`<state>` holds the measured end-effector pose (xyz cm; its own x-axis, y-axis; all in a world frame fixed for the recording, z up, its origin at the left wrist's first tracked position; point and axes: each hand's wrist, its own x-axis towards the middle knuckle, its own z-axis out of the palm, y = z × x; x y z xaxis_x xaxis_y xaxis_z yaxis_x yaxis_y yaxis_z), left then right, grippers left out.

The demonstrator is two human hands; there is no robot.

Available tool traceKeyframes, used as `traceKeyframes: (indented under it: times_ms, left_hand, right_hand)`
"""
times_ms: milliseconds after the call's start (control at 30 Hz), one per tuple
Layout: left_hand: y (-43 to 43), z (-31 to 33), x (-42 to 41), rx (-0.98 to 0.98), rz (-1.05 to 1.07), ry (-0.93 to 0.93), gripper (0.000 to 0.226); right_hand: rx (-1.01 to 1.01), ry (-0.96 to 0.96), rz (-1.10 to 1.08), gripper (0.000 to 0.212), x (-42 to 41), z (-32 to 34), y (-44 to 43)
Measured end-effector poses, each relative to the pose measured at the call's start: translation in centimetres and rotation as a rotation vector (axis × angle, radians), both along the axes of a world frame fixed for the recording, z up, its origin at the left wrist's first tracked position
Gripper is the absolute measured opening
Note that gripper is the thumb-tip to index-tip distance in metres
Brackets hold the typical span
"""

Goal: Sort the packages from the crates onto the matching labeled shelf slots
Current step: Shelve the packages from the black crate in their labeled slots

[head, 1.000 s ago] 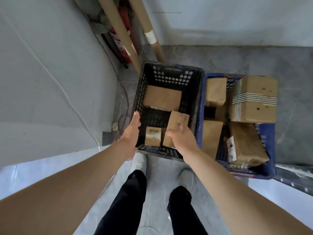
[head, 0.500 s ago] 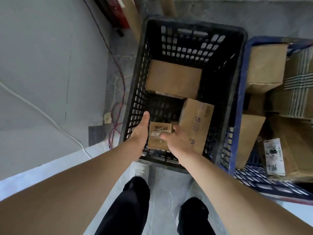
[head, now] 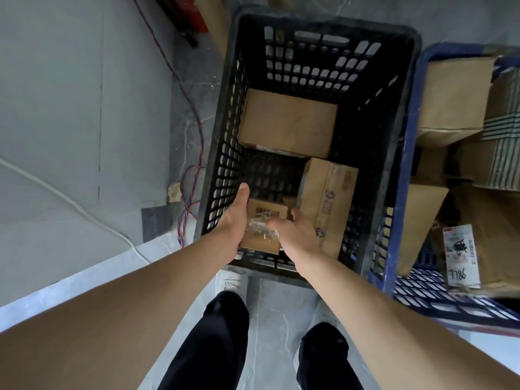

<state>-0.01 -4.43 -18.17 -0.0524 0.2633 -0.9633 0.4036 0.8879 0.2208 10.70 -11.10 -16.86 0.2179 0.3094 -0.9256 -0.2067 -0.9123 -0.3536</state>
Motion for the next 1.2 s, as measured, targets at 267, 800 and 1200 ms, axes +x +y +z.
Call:
traceKeyframes:
  times_ms: [267,800,1200]
  left_hand:
    - [0.7,7.8,1.1,0.071,0.082,0.049,0.078]
    - [-4.5,8.9,7.7,-0.024,-0.335,-0.012,0.060]
    - [-5.7,6.4,8.4,-0.109,-0.250,-0.075,0.034]
  right_hand:
    - [0.071,-0.196,-0.165,0.050,2.7,7.5,0.2]
    - [-0.077,-0.312,0.096,0.020,9.1,7.7,-6.4]
    - [0.019,-0.253,-0.095,0.053,7.4,5.0,-8.1]
